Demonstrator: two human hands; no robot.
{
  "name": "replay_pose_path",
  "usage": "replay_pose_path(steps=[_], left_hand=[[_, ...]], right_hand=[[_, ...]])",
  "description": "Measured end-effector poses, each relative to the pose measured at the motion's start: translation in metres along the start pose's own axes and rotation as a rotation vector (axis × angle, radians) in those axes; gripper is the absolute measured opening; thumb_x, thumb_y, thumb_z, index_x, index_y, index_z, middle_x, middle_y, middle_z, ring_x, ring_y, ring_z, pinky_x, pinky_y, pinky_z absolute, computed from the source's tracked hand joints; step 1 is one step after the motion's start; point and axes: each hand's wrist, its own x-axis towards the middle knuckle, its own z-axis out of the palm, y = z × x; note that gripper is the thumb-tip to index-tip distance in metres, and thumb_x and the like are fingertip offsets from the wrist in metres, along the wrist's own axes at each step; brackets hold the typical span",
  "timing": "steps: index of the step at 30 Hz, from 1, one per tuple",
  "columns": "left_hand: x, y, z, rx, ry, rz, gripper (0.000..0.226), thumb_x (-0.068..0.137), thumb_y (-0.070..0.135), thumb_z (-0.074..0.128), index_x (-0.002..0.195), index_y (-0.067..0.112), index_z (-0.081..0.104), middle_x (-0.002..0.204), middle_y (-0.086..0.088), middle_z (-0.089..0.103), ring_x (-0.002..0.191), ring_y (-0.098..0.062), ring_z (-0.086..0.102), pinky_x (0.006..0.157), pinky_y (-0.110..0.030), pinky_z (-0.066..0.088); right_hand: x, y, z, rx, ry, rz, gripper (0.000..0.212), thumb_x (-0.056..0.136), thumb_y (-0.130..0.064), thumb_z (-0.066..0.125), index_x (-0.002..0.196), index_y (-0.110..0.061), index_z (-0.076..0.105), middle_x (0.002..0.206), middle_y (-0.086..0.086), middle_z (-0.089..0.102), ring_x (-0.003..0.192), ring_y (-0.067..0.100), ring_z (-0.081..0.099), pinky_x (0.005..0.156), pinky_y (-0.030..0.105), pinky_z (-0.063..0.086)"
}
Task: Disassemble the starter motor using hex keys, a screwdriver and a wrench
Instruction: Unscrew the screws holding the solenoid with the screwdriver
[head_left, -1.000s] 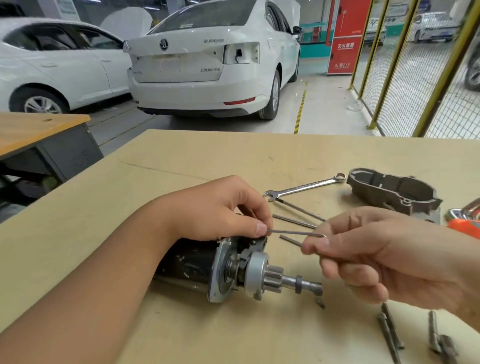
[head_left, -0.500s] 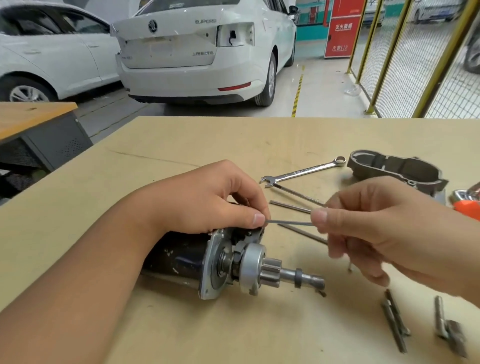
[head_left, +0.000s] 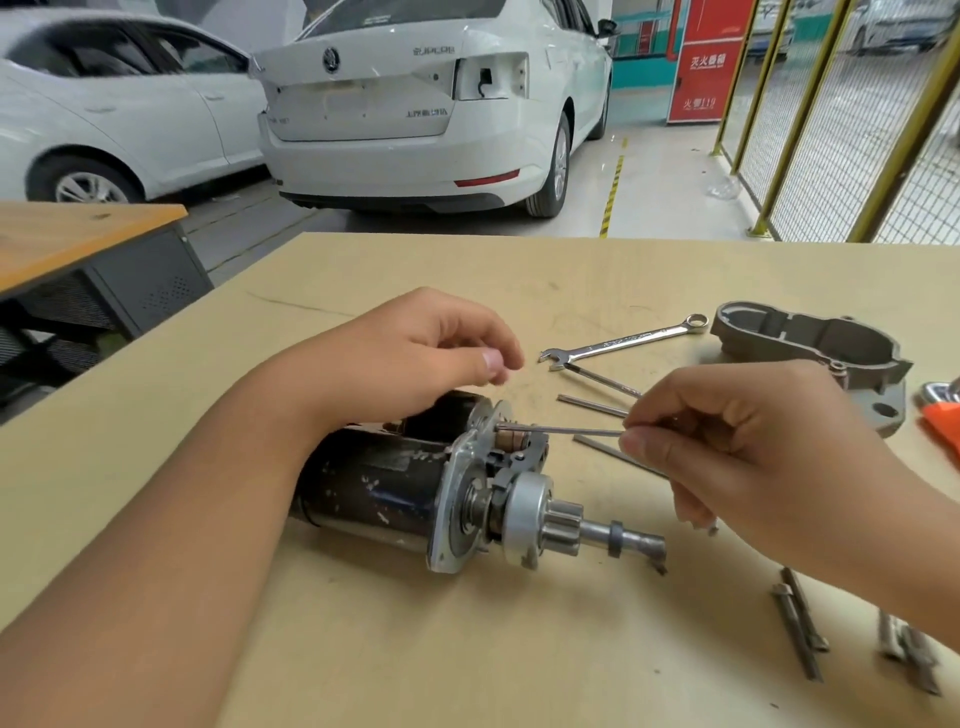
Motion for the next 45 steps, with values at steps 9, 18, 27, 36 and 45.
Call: replay_pose_path(steps=[9, 18, 27, 36, 45], left_hand=[[-0.007, -0.016, -0.017, -0.004, -0.257, -0.110, 0.032, 0.091, 0.027, 0.079, 0.122, 0.024, 0.076, 0.115, 0.002, 0.078, 0.109, -0.018, 0.073, 0.094, -0.025, 0.056], [-0.002, -0.006, -0.001, 0.003, -0.291, -0.053, 0.037, 0.084, 0.045, 0.077, 0.117, 0.030, 0.078, 0.106, 0.007, 0.079, 0.099, -0.012, 0.074, 0.087, -0.022, 0.056], [0.001, -0.001, 0.011, 0.000, -0.298, -0.028, 0.035, 0.084, 0.054, 0.067, 0.110, 0.034, 0.079, 0.090, 0.016, 0.079, 0.081, -0.005, 0.072, 0.073, -0.017, 0.054], [-0.002, 0.001, 0.012, -0.001, -0.310, 0.005, 0.046, 0.066, 0.061, 0.075, 0.108, 0.042, 0.078, 0.105, 0.011, 0.079, 0.097, -0.019, 0.076, 0.094, -0.049, 0.061], [-0.002, 0.007, 0.013, 0.027, -0.211, 0.072, 0.045, 0.062, 0.063, 0.075, 0.104, 0.047, 0.079, 0.106, 0.015, 0.077, 0.108, -0.007, 0.070, 0.095, -0.045, 0.060]], right_hand=[[0.010, -0.024, 0.005, -0.363, -0.221, 0.021, 0.039, 0.089, -0.048, 0.041, 0.087, -0.024, 0.072, 0.073, -0.004, 0.065, 0.070, 0.015, 0.060, 0.067, 0.042, 0.052], [0.012, -0.036, -0.003, -0.575, -0.362, 0.067, 0.040, 0.091, -0.051, 0.027, 0.093, -0.030, 0.062, 0.084, -0.010, 0.060, 0.081, 0.016, 0.061, 0.073, 0.039, 0.053], [0.014, -0.039, -0.007, -0.583, -0.277, 0.106, 0.023, 0.090, -0.045, 0.071, 0.078, -0.026, 0.067, 0.065, -0.009, 0.062, 0.065, 0.011, 0.059, 0.064, 0.034, 0.055], [0.016, -0.037, -0.009, -0.561, -0.335, 0.002, 0.035, 0.096, -0.044, 0.039, 0.091, -0.025, 0.068, 0.076, -0.005, 0.064, 0.076, 0.016, 0.062, 0.074, 0.039, 0.053], [0.013, -0.027, 0.001, -0.552, -0.176, -0.127, 0.018, 0.081, -0.029, 0.054, 0.070, -0.023, 0.067, 0.062, -0.006, 0.060, 0.057, 0.025, 0.061, 0.055, 0.046, 0.054]])
